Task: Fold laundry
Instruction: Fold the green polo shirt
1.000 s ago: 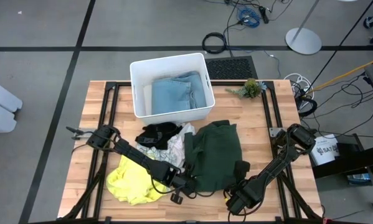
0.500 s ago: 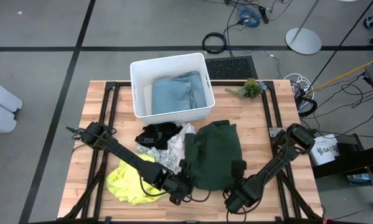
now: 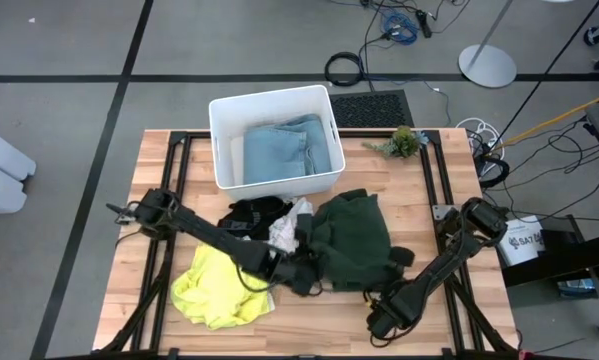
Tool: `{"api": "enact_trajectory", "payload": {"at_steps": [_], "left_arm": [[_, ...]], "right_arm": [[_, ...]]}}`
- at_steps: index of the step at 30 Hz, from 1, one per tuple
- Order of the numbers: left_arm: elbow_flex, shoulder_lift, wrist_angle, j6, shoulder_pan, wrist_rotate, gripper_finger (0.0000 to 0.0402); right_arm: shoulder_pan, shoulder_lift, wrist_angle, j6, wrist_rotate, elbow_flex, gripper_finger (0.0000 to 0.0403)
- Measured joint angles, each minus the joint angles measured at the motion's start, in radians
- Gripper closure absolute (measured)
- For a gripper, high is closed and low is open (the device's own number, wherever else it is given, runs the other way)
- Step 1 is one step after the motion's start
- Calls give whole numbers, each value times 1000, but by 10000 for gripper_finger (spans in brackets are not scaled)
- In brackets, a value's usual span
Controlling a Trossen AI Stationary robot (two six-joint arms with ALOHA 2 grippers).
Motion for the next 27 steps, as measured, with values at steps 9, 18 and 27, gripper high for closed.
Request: {"api": "enact_trajectory", "payload": {"at_steps": [9, 18, 27], "left_arm": [[80, -2, 68, 182, 94, -28, 385], [172, -5, 88, 272, 103, -4, 385], [173, 23, 96, 263, 99, 81, 385]], "right_arm": [[59, -43, -200, 638, 131, 1, 401], [128, -44, -231, 940, 2, -5, 402], [72, -70, -231, 907, 43, -5, 403]]}}
